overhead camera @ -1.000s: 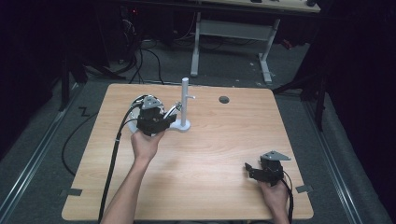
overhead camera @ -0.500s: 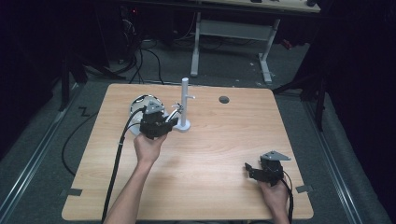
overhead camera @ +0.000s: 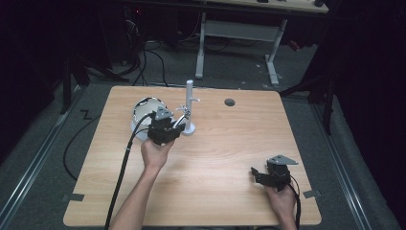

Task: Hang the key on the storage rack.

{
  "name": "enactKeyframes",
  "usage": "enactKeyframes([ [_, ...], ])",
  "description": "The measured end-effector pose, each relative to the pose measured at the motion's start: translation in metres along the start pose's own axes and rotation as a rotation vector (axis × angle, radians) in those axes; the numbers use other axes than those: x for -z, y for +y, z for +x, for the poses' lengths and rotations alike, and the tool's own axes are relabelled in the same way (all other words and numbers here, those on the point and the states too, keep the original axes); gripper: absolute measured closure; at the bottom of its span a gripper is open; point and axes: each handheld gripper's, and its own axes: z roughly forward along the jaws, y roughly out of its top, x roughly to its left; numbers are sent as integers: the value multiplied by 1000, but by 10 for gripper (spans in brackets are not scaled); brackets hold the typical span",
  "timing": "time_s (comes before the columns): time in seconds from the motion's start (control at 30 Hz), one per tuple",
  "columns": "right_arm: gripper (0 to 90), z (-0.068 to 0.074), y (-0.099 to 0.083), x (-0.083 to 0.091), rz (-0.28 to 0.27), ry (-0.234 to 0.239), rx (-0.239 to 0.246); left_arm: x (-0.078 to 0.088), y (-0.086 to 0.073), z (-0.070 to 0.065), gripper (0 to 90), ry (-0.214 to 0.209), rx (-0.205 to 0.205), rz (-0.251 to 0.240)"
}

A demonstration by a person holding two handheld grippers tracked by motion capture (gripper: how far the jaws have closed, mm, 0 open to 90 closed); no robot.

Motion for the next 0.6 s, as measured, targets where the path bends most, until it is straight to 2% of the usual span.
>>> enactKeyframes([
  [0.17, 258, 0, 0, 0, 0, 0, 1, -5, -7, 4, 715, 4, 23, 9],
  [0.6, 259, 0, 0, 0, 0, 1, 2, -17, -12, 5, 695, 13, 25, 41],
])
